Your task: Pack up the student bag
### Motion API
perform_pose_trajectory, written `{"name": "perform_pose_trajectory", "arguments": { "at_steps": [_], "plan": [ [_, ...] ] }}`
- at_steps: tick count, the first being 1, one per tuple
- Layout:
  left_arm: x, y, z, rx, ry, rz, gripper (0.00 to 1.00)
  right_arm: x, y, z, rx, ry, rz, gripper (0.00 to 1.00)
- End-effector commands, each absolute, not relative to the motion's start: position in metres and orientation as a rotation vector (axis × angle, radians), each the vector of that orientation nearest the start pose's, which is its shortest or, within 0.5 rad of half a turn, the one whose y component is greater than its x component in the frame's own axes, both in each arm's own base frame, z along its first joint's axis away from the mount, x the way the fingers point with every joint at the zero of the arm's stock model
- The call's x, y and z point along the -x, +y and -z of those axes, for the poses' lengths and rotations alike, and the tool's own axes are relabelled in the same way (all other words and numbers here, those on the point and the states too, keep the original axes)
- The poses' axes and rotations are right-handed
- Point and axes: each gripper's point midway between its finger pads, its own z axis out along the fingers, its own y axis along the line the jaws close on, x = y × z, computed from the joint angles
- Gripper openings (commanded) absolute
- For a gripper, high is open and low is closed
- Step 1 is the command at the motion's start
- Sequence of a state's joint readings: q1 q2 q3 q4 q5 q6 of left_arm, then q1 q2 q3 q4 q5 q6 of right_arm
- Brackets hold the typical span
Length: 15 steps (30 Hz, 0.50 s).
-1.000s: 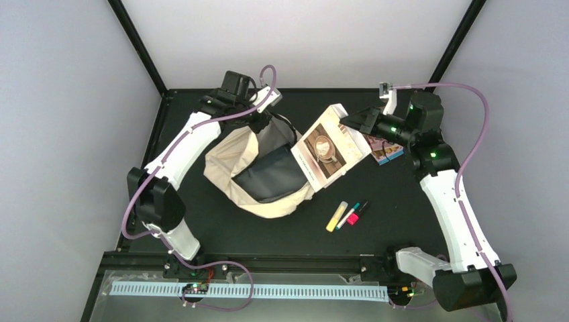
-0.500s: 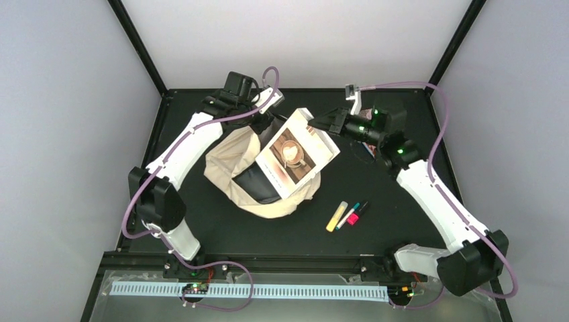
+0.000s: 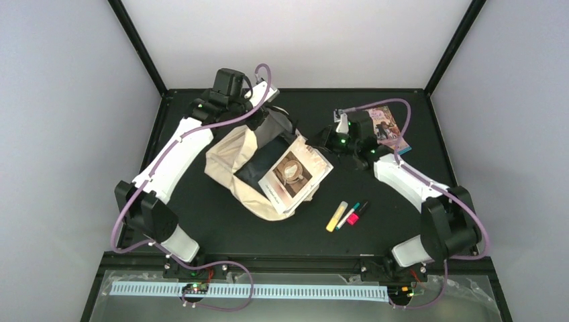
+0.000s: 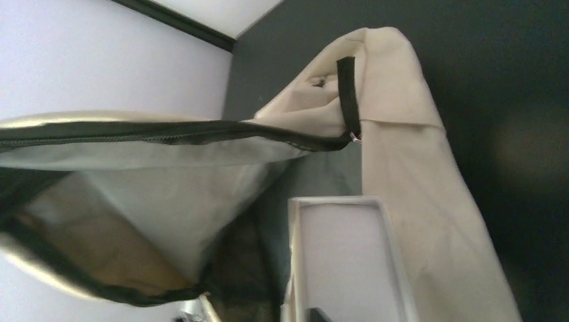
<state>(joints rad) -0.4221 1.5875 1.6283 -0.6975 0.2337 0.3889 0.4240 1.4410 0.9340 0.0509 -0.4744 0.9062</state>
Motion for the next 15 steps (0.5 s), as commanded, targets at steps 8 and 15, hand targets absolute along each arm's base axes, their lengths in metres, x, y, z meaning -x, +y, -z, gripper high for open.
{"name": "perform_pose_trajectory", "arguments": {
  "at_steps": [8, 15],
  "plan": [
    [-0.374, -0.245, -0.326, -1.083, 1.834, 0.354, 0.02, -0.352, 0.223, -0.152, 0.212, 2.58, -0.783, 1.0],
    [-0.368, -0.248, -0.327, -1.105, 1.823, 0.363, 0.02, -0.356, 0.19, -0.139, 0.281, 2.712, -0.639, 1.0]
  ]
}}
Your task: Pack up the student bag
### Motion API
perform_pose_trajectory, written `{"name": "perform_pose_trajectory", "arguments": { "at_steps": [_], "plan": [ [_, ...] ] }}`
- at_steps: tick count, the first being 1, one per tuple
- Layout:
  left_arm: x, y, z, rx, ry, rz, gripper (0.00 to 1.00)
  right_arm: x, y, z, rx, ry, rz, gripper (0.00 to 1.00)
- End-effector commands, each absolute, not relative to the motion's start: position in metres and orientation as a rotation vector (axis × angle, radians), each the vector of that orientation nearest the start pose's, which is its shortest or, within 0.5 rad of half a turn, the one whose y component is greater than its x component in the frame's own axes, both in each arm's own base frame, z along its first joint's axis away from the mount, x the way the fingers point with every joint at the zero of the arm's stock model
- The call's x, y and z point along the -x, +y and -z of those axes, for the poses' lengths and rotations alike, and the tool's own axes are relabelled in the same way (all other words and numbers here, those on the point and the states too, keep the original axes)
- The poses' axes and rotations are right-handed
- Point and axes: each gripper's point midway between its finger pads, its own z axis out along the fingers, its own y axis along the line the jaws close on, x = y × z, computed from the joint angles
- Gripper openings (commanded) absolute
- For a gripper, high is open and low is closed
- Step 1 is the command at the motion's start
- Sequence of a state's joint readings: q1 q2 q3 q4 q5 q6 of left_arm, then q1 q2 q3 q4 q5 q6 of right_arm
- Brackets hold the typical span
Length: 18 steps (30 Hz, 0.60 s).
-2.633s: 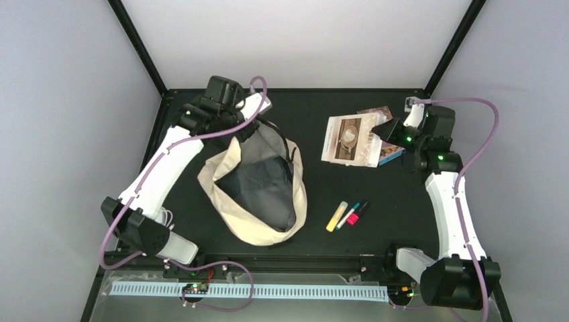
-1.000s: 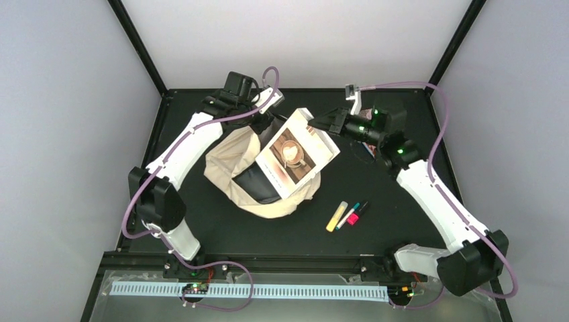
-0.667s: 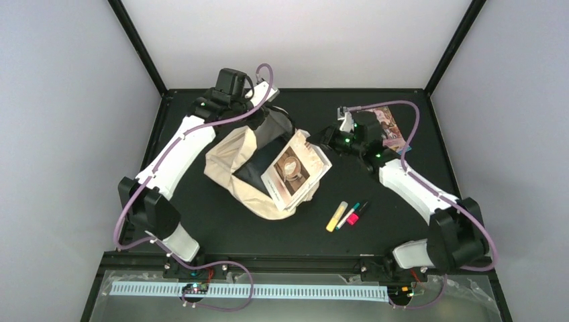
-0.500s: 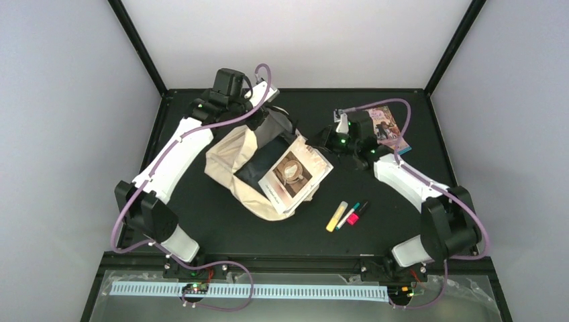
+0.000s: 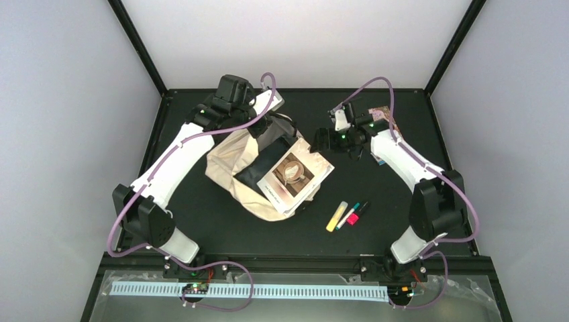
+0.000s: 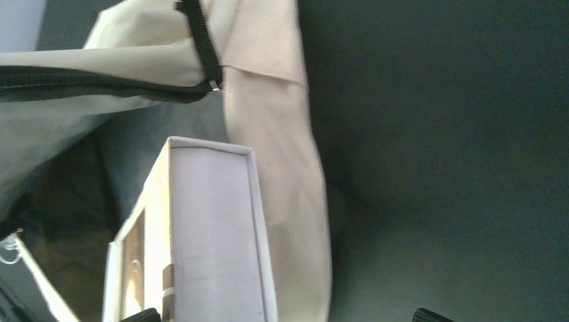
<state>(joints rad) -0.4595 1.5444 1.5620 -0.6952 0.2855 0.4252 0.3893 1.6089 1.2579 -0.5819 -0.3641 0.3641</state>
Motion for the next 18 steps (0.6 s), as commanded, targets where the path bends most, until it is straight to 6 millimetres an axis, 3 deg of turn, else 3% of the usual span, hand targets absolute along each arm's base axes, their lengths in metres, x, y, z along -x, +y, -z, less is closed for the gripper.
{"name": "perform_pose_trajectory", "arguments": {
  "at_steps": [1, 4, 8, 13, 18],
  "plan": [
    [-0.367, -0.248, -0.327, -1.107, 1.823, 0.368, 0.02, -0.353, 0.192, -0.135, 0.299, 2.735, -0.701, 1.0],
    [-0.363, -0.249, -0.328, -1.118, 1.816, 0.371, 0.02, -0.336, 0.212, -0.131, 0.343, 2.751, -0.991, 1.0],
    [-0.361, -0.249, -0.331, -1.122, 1.807, 0.361, 0.02, -0.317, 0.238, -0.15, 0.38, 2.667, -1.34, 0.89],
    [-0.36, -0.249, -0.334, -1.124, 1.799, 0.359, 0.02, -0.305, 0.248, -0.169, 0.393, 2.596, -1.519, 0.75],
    [-0.359, -0.249, -0.336, -1.125, 1.794, 0.357, 0.02, -0.3, 0.247, -0.179, 0.386, 2.585, -1.524, 0.62]
  ]
}}
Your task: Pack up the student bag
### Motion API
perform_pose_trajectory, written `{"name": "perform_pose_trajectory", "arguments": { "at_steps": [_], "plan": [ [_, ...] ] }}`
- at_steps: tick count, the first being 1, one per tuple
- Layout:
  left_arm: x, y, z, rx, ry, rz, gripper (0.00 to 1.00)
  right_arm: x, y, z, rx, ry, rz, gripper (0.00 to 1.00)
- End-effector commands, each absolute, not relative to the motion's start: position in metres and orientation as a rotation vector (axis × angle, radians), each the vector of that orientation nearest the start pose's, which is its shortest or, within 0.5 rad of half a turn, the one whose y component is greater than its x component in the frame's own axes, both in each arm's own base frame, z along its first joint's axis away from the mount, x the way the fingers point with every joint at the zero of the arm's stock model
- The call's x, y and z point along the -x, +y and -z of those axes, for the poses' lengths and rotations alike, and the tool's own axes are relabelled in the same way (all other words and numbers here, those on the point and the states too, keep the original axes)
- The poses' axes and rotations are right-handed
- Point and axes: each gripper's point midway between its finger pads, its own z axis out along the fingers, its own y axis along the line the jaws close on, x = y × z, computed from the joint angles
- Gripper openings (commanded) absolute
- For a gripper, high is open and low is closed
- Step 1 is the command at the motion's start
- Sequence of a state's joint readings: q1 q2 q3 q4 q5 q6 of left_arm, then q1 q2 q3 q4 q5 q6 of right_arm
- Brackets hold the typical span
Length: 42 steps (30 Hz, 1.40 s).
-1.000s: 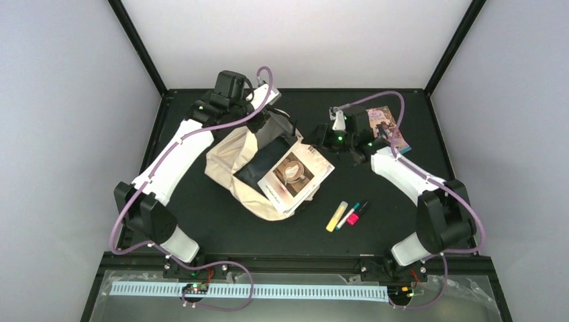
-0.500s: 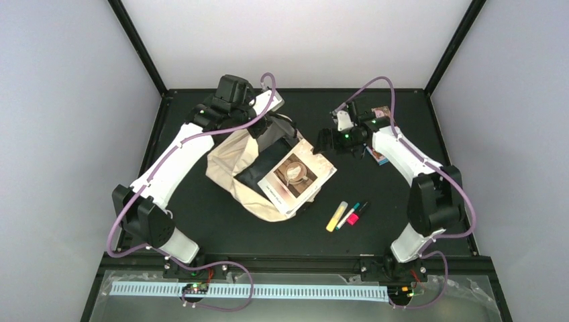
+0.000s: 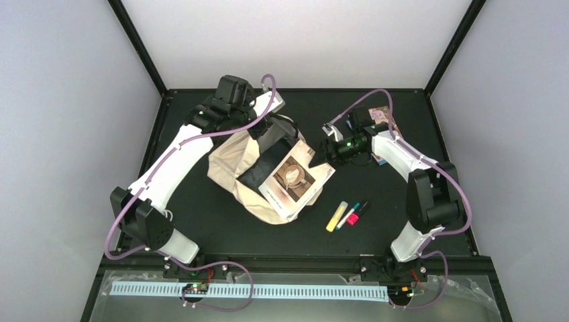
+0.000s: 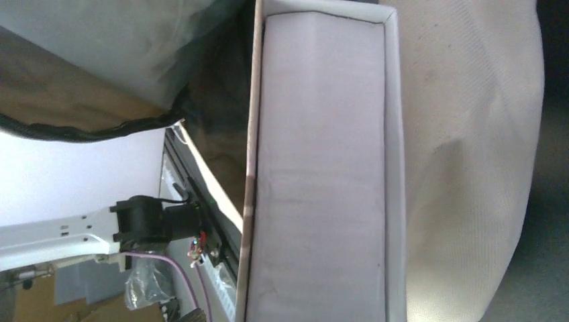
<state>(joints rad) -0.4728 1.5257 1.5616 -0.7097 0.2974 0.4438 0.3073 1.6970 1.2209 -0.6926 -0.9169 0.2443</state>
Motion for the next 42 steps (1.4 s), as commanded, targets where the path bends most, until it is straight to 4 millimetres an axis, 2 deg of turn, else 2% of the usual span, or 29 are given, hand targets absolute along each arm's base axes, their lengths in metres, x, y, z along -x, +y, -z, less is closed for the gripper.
{"name": "perform_pose_trajectory", "arguments": {
  "at_steps": [1, 4, 8, 11, 14, 17, 20, 24, 27, 29, 31, 36, 38, 42],
  "plan": [
    [-0.359, -0.248, -0.336, -1.125, 1.794, 0.356, 0.02, -0.299, 0.247, -0.182, 0.386, 2.58, -1.529, 0.59],
    [-0.358, -0.248, -0.339, -1.123, 1.786, 0.351, 0.02, -0.3, 0.247, -0.192, 0.355, 2.553, -1.526, 0.48],
    [-0.357, -0.248, -0.344, -1.118, 1.772, 0.35, 0.02, -0.304, 0.243, -0.184, 0.279, 2.58, -1.484, 0.38],
    [-0.356, -0.247, -0.345, -1.121, 1.77, 0.348, 0.02, -0.305, 0.241, -0.183, 0.251, 2.587, -1.45, 0.34],
    [-0.355, -0.246, -0.346, -1.121, 1.768, 0.339, 0.02, -0.307, 0.241, -0.195, 0.211, 2.548, -1.461, 0.31],
    [-0.359, -0.243, -0.347, -1.106, 1.772, 0.315, 0.02, -0.315, 0.241, -0.215, 0.116, 2.458, -1.48, 0.3],
    [-0.361, -0.241, -0.346, -1.098, 1.777, 0.297, 0.01, -0.324, 0.236, -0.233, -0.059, 2.354, -1.504, 0.28],
    [-0.363, -0.238, -0.35, -1.082, 1.773, 0.274, 0.02, -0.327, 0.22, -0.235, -0.374, 2.2, -1.525, 0.27],
    [-0.361, -0.24, -0.356, -1.073, 1.758, 0.287, 0.02, -0.328, 0.21, -0.22, -0.579, 2.106, -1.469, 0.27],
    [-0.357, -0.246, -0.358, -1.08, 1.747, 0.32, 0.02, -0.331, 0.208, -0.22, -0.664, 2.045, -1.425, 0.28],
    [-0.349, -0.255, -0.36, -1.099, 1.735, 0.371, 0.02, -0.336, 0.208, -0.227, -0.739, 1.944, -1.425, 0.29],
    [-0.33, -0.277, -0.379, -1.09, 1.714, 0.521, 0.02, -0.346, 0.215, -0.238, -0.827, 1.789, -1.358, 0.29],
    [-0.328, -0.281, -0.396, -1.044, 1.703, 0.581, 0.02, -0.35, 0.22, -0.233, -0.879, 1.755, -1.367, 0.29],
    [-0.329, -0.287, -0.419, -0.98, 1.697, 0.658, 0.02, -0.356, 0.247, -0.213, -0.932, 1.764, -1.422, 0.3]
  ]
}}
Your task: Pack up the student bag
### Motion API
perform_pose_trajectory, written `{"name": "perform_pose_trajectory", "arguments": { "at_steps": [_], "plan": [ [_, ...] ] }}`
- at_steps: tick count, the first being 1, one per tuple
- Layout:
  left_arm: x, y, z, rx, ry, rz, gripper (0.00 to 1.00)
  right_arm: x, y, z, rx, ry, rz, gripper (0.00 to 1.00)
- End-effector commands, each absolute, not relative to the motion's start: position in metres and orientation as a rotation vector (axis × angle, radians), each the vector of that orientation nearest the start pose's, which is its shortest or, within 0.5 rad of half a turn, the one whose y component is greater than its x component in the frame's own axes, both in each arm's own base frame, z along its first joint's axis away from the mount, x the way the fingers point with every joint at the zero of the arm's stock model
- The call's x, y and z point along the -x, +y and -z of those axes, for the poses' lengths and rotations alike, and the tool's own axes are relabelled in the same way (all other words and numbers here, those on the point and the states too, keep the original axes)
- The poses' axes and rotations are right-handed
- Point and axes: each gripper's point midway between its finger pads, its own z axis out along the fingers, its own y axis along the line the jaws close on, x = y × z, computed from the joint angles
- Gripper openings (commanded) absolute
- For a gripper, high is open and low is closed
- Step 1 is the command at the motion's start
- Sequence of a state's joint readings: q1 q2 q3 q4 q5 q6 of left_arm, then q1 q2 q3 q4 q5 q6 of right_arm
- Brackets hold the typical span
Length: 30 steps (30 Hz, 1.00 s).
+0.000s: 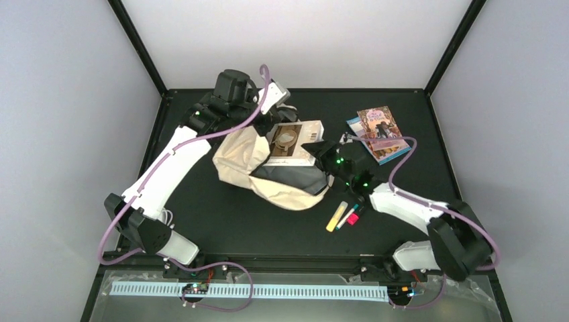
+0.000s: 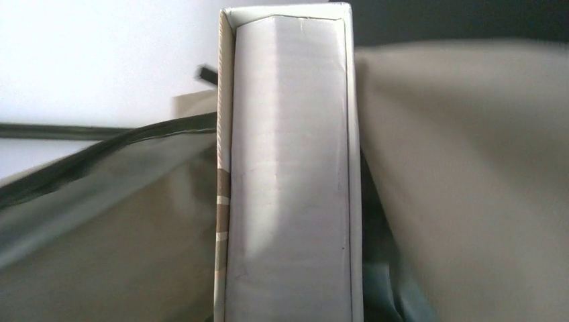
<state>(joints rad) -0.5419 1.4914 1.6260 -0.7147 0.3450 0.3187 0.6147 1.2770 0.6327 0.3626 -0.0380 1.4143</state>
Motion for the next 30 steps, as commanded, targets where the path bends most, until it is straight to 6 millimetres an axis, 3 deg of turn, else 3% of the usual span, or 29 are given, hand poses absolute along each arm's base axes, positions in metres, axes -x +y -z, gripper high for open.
{"name": "perform_pose_trajectory", "arguments": {
  "at_steps": [1, 6, 9, 13, 15, 20, 24, 26, 30],
  "plan": [
    [-0.329, -0.288, -0.421, -0.974, 1.702, 0.67, 0.02, -0.355, 0.257, -0.212, -0.918, 1.777, -1.425, 0.31],
    [-0.322, -0.292, -0.428, -0.989, 1.698, 0.721, 0.02, -0.364, 0.285, -0.209, -0.815, 1.837, -1.327, 0.36],
    [-0.323, -0.288, -0.425, -0.994, 1.702, 0.68, 0.01, -0.37, 0.316, -0.195, -0.7, 1.987, -1.31, 0.49],
    [-0.332, -0.272, -0.424, -0.969, 1.714, 0.554, 0.02, -0.355, 0.355, -0.154, -0.518, 2.243, -1.357, 0.73],
    [-0.34, -0.258, -0.418, -0.958, 1.722, 0.452, 0.02, -0.344, 0.355, -0.141, -0.431, 2.315, -1.321, 0.78],
    [-0.365, -0.213, -0.402, -0.874, 1.775, 0.272, 0.02, -0.336, 0.322, -0.18, -0.084, 2.315, -0.97, 0.9],
    [-0.374, -0.197, -0.39, -0.837, 1.818, 0.25, 0.02, -0.34, 0.283, -0.212, 0.118, 2.37, -0.732, 1.0],
    [-0.375, -0.194, -0.385, -0.829, 1.829, 0.257, 0.02, -0.349, 0.252, -0.228, 0.13, 2.363, -0.679, 1.0],
    [-0.371, -0.197, -0.374, -0.838, 1.846, 0.296, 0.02, -0.386, 0.163, -0.237, -0.062, 2.35, -0.669, 1.0]
  ]
}}
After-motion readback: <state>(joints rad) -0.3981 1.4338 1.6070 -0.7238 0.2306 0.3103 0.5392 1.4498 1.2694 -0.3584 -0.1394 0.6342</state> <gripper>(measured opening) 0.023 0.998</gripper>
